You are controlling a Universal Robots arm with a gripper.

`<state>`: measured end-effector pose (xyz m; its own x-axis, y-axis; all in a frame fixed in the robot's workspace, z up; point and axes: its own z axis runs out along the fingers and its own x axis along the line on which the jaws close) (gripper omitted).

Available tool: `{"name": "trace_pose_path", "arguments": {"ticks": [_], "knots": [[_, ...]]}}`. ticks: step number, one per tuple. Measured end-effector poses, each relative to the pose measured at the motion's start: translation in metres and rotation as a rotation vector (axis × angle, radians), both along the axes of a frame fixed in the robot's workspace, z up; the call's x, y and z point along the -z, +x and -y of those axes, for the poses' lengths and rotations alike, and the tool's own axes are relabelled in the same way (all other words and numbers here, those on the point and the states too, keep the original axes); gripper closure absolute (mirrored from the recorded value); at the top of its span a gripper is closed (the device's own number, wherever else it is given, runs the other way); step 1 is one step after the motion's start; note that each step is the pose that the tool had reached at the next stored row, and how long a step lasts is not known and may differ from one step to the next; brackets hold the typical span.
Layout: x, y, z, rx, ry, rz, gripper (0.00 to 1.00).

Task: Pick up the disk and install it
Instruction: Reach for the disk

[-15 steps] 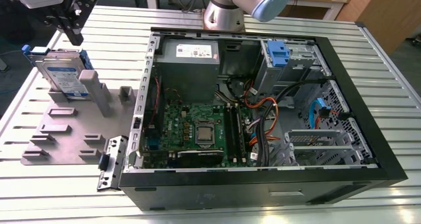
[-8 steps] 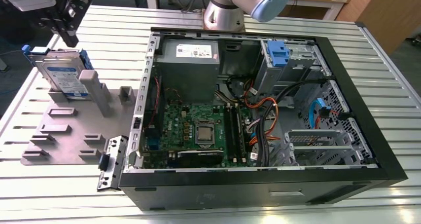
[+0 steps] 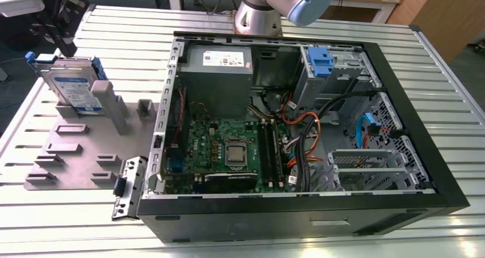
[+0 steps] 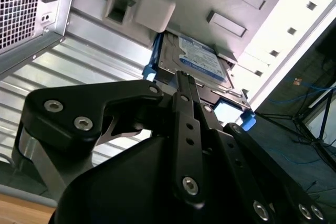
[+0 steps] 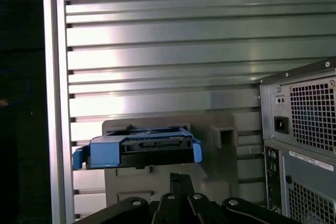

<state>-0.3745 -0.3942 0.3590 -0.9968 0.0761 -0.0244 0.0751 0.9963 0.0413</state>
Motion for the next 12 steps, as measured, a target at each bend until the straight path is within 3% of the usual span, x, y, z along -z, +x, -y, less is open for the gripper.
{"name": "trace_pose_path", "arguments": {"ticks": [8,12], "knots": [[0.0003,-0.0014,-0.0006,0.0,0.0,0.0002,0.89],[0.0007,-0.0017,-0.0044,0.0,-0.0001,0.0001,0.89]]}}
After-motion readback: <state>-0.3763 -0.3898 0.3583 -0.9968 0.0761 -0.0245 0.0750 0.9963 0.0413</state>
